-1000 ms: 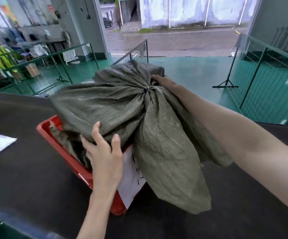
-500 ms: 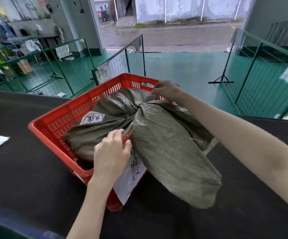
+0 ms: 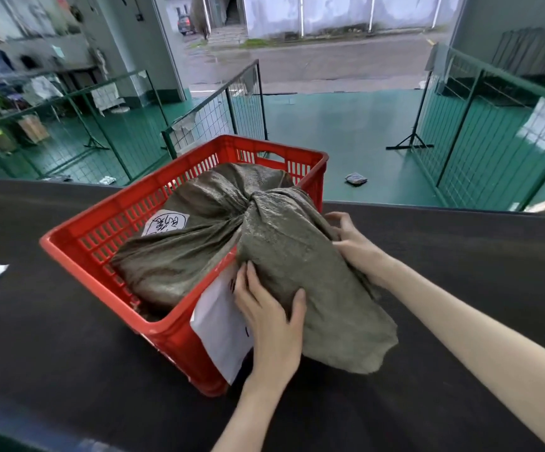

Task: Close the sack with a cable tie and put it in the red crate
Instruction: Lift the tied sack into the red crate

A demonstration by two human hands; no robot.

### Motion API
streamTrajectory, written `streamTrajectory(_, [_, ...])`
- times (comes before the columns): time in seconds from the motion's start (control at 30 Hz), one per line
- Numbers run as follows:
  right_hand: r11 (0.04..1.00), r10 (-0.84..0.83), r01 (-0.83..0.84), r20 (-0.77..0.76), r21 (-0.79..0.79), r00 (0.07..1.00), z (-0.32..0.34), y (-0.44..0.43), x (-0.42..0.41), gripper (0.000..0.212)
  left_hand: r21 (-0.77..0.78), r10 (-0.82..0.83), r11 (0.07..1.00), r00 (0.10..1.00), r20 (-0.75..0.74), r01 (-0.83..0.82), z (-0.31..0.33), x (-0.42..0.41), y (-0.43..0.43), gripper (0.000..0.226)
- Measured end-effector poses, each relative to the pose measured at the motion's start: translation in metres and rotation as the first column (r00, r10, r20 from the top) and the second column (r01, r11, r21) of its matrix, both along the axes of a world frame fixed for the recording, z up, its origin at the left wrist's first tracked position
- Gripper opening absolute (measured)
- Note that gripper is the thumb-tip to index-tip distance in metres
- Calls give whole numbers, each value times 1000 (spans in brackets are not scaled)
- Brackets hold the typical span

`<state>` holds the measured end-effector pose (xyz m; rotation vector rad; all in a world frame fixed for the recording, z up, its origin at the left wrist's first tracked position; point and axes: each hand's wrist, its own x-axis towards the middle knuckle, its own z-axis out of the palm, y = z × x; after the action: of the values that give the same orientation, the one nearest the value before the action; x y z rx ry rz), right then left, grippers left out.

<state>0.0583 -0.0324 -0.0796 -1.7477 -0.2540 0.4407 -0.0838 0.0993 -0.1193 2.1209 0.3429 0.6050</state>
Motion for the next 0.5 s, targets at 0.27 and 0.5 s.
streamTrajectory(0.27, [991, 61, -71, 93, 115, 994, -4, 3, -51, 30, -436, -244, 878, 968, -52, 198, -18, 6, -19, 97])
streamTrajectory(0.5, [980, 95, -103, 57, 168, 994, 12, -21, -64, 26, -646, -326, 690, 937, 123, 325, -9, 17, -26, 87])
